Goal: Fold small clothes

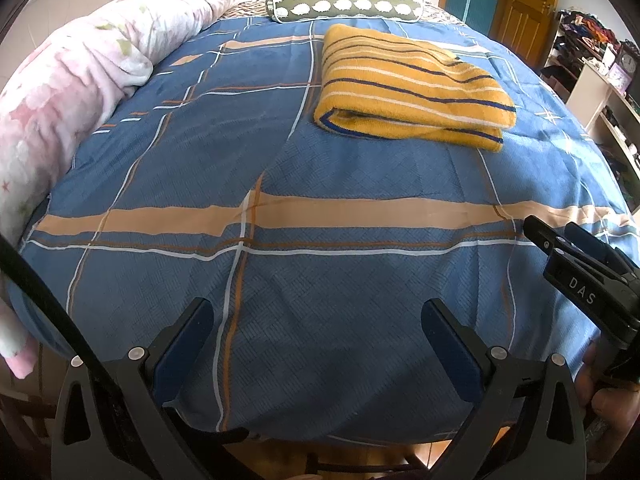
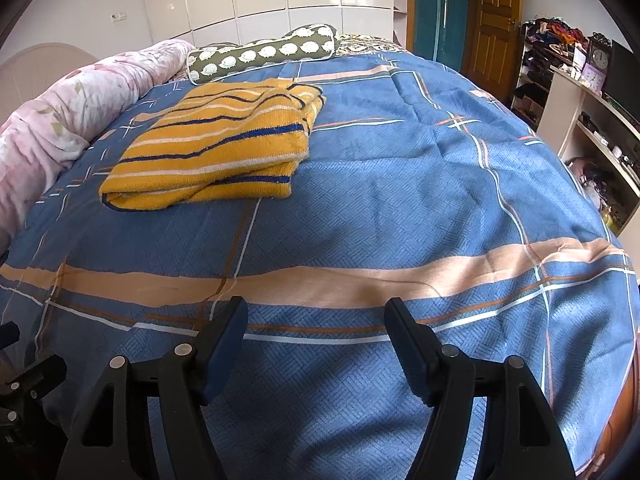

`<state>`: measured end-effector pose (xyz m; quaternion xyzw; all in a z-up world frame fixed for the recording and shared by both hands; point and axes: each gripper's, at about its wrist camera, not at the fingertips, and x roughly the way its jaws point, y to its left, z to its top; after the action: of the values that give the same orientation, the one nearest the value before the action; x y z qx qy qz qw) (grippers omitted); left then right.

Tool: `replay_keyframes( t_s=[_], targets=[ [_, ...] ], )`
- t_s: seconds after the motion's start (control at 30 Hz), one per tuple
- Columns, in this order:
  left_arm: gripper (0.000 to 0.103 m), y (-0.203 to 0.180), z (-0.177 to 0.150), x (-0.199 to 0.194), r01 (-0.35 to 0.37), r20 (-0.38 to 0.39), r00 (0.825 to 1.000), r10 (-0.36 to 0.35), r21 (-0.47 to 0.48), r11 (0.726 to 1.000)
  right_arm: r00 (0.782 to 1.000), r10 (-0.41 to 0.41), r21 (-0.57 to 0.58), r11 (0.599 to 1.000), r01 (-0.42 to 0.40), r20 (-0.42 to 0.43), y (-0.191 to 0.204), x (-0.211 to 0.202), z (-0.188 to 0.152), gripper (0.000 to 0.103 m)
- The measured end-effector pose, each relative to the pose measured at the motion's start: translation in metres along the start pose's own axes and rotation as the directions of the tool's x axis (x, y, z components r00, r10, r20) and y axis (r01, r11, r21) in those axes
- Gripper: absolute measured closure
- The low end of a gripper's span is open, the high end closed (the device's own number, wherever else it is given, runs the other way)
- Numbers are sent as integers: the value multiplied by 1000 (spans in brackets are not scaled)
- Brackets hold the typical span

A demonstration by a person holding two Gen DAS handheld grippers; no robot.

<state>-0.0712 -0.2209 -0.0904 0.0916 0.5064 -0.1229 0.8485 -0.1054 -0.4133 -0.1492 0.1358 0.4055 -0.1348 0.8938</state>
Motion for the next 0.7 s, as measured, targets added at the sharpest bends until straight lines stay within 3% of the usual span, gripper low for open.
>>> replay_keyframes(
  t_s=[0.7],
  targets=[
    [0,4,-1,10,5,-26,1000,-6,-11,1000,1000,-20,-19,1000,20,-4,0,4,-1,27]
  ],
)
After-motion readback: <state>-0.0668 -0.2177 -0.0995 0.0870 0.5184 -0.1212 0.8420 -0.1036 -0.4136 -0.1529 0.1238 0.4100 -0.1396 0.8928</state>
